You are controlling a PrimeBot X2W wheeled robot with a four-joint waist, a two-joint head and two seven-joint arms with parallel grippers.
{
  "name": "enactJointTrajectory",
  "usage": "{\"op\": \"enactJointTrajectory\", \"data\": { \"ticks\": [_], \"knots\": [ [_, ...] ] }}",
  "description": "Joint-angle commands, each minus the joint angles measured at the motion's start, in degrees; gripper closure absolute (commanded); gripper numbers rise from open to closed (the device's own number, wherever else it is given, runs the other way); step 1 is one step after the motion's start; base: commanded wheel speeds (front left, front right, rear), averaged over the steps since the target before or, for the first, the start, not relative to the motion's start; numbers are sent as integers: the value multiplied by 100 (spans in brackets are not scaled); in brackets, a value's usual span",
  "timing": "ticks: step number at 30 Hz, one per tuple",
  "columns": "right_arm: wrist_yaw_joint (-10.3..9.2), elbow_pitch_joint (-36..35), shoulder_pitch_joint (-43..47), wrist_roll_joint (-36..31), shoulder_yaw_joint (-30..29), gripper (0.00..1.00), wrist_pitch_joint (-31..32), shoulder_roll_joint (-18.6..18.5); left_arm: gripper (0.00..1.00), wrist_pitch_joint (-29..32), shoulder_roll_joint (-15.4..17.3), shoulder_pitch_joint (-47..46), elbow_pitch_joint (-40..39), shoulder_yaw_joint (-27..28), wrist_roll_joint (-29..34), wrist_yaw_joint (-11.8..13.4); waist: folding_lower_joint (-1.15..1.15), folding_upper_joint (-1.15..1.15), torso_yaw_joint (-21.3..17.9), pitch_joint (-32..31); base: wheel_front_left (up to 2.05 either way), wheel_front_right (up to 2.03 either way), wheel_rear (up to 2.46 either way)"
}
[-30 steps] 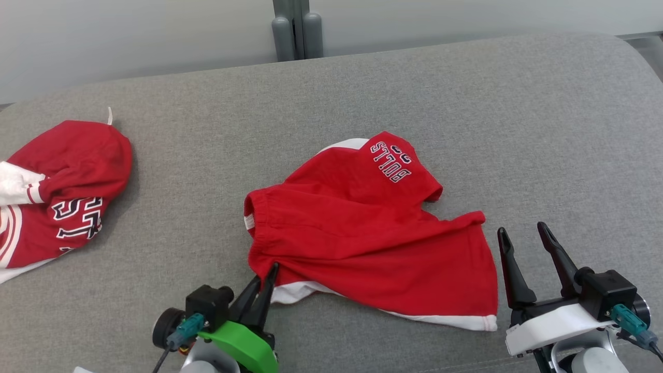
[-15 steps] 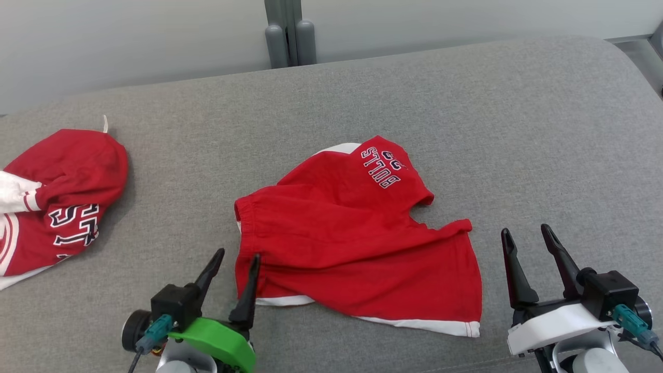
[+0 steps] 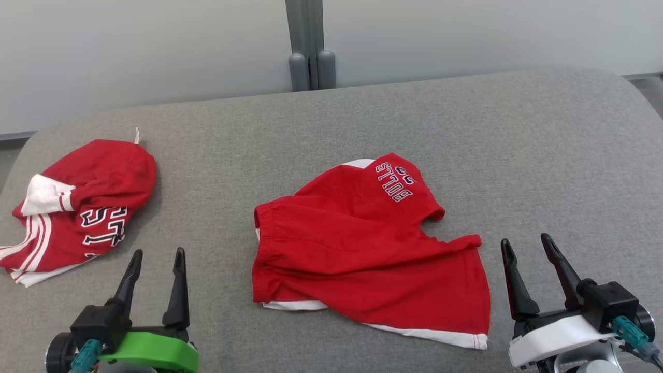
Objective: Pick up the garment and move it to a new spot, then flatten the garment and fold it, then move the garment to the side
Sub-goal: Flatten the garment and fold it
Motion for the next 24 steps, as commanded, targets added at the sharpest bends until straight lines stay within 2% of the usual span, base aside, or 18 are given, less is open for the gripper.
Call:
{"op": "enactJointTrajectory", "data": {
  "ticks": [1, 7, 24],
  "knots": [
    [0, -32, 102, -26, 2, 0, -2, -36, 0, -2, -20, 123, -61, 104, 65, 19, 0, 0, 38, -93, 0, 0, 0],
    [0, -120, 265, -58, -38, 0, -2, -71, 0, -2, -55, 350, -238, 328, 201, 14, 0, 0, 55, -171, 0, 0, 0],
    [0, -132, 455, -94, -38, 0, -2, -23, 0, -1, -113, 551, -307, 462, 286, 11, 0, 0, 79, -238, 0, 0, 0]
  ]
}}
